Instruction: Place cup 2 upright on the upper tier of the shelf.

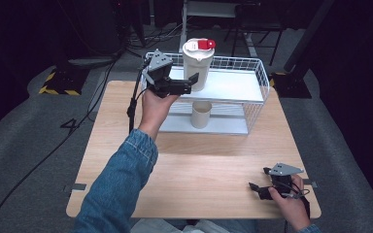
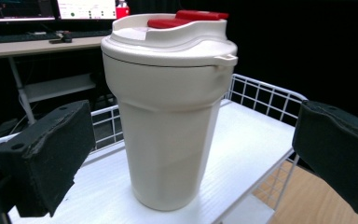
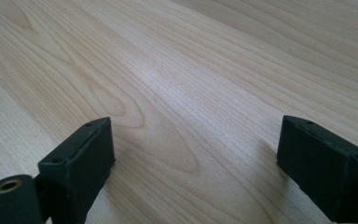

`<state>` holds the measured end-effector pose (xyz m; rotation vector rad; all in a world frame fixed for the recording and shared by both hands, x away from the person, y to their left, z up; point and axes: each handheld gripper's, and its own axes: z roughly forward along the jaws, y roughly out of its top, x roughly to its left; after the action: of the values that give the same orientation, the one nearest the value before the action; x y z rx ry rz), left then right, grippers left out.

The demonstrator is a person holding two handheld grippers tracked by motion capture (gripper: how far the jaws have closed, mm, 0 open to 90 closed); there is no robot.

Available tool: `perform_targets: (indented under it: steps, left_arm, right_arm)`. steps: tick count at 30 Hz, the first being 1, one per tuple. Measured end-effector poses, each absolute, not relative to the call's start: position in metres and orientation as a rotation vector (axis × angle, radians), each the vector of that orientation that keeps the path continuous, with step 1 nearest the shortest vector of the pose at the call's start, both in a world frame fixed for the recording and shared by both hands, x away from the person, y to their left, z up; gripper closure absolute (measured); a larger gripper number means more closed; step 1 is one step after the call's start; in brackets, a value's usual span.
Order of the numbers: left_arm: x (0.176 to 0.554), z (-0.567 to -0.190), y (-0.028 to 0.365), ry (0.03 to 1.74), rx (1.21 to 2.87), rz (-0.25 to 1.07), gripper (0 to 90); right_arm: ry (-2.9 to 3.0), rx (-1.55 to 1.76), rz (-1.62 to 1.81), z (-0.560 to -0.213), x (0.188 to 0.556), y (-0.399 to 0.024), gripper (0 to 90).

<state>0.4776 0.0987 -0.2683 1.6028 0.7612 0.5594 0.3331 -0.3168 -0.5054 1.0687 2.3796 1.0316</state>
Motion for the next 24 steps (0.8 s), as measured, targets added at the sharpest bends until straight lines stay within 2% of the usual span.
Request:
perform_targets:
  steps: [24]
  left_arm:
    - [0.408,-0.272,0.145,0.711,1.633,0.594,0.0]
  right_arm:
    - [2.38,1.068,1.033,-0.505,0.333,-0.317,11.1]
